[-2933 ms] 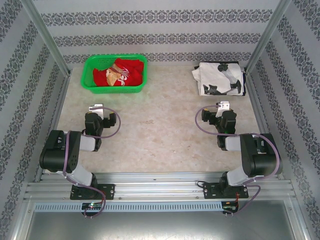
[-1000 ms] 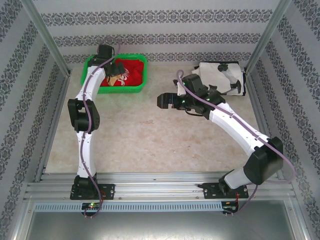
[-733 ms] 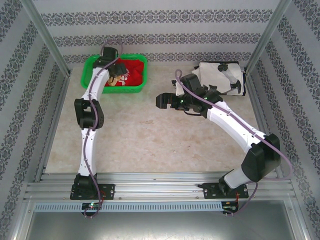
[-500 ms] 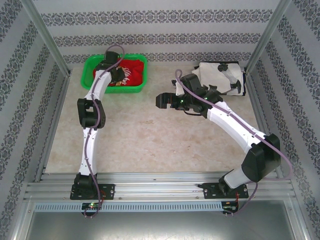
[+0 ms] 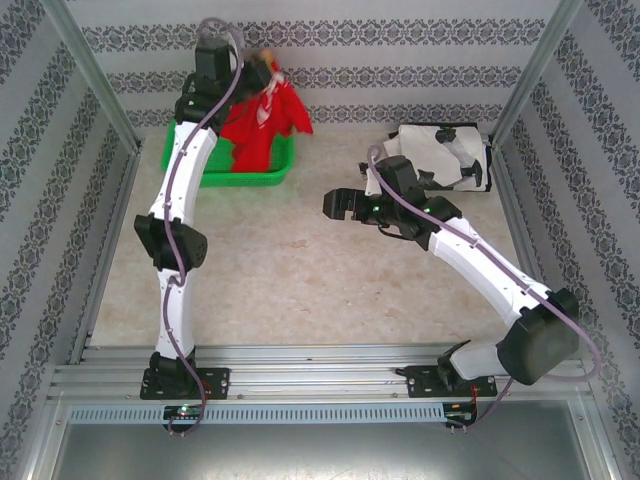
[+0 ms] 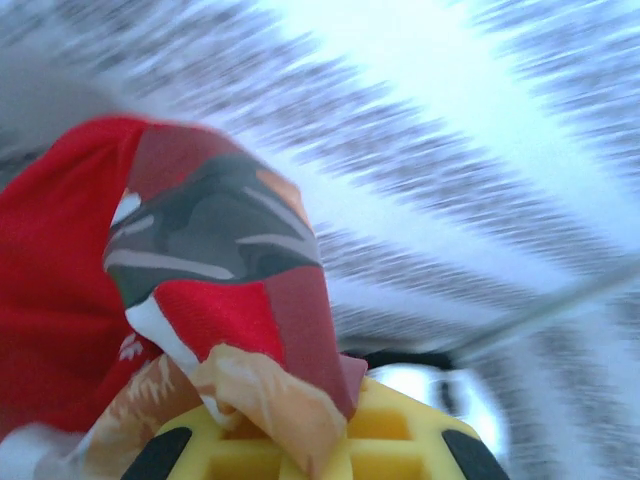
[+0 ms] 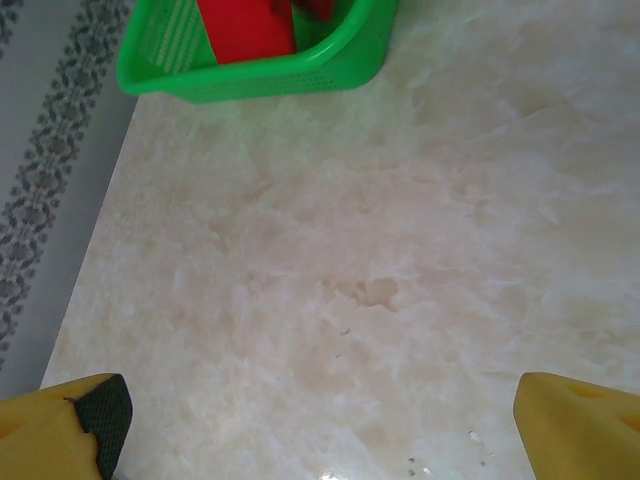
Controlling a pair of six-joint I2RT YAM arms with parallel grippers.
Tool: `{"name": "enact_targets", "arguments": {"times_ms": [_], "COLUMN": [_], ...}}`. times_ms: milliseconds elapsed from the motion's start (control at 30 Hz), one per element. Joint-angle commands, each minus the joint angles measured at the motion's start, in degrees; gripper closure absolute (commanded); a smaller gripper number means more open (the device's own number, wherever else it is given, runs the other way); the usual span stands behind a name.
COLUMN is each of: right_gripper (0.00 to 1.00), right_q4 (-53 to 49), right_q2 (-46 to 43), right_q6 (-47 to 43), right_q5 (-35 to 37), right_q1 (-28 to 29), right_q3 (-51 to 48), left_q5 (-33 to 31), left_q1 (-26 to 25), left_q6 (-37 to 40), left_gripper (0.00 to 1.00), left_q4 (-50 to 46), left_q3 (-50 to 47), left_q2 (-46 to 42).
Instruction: Fold and stack the t-shirts
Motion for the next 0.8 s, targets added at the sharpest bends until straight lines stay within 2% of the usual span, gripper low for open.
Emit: {"name": "enact_targets", "arguments": {"times_ms": [0,67,167,333,400,433,467,500,533,567,633,767], "right_gripper": [0.02,0.02,0.02,0.02,0.02,0.02,0.02,0.02,0.02,0.02,0.02,0.02], "right_q4": [3.0,3.5,4.7,5.8,5.3,5.2,5.1,5.1,5.1,5.1,5.1,5.1], "right_q2": [-3.3,-5.1,-8.4,-13.0,-13.5,-13.7,-13.9,-14.1,-14.1,-14.1,-13.8,-13.1], "right_q6": [2.2,3.5,5.7,8.3,8.9,9.0,9.0,9.0,9.0,8.8,8.5,8.3], "right_q5": [3.3,4.3,5.5,6.7,6.0,5.9,5.8,5.7,5.6,5.3,4.8,3.5], "right_q1": [-1.8,-3.3,-5.6,-9.0,-10.1,-10.5,-10.8,-11.0,-11.1,-11.1,-11.1,-11.1], "right_q3": [-2.2,-3.9,-7.3,-12.6,-13.6,-14.0,-14.3,-14.6,-14.7,-14.7,-14.5,-13.9], "left_q5": [7.8,9.1,10.8,14.0,14.8,14.9,14.1,12.8,12.2,10.3,3.0,-10.1], "left_q1": [-3.5,-4.3,-4.8,-7.4,-9.1,-9.7,-9.9,-9.5,-8.7,-7.7,-6.4,-6.3], "left_q6": [-10.3,-14.0,-14.9,-8.3,-4.9,-3.3,-2.2,-2.1,-2.3,-1.6,4.9,26.8], "left_gripper": [1.00,1.00,1.00,1.00,1.00,0.87,0.51,0.22,0.06,0.00,0.00,0.00], "left_q4": [16.7,19.1,16.8,3.3,-1.3,-2.2,-2.3,-0.9,1.3,2.9,-1.6,-22.5], "left_q3": [3.7,3.9,3.9,0.4,-8.3,-13.1,-19.7,-26.5,-31.2,-36.4,-37.3,-23.7], "left_q2": [-2.8,-2.8,-3.4,-4.9,-6.7,-7.9,-9.3,-11.0,-12.4,-13.8,-14.7,-9.0]}}
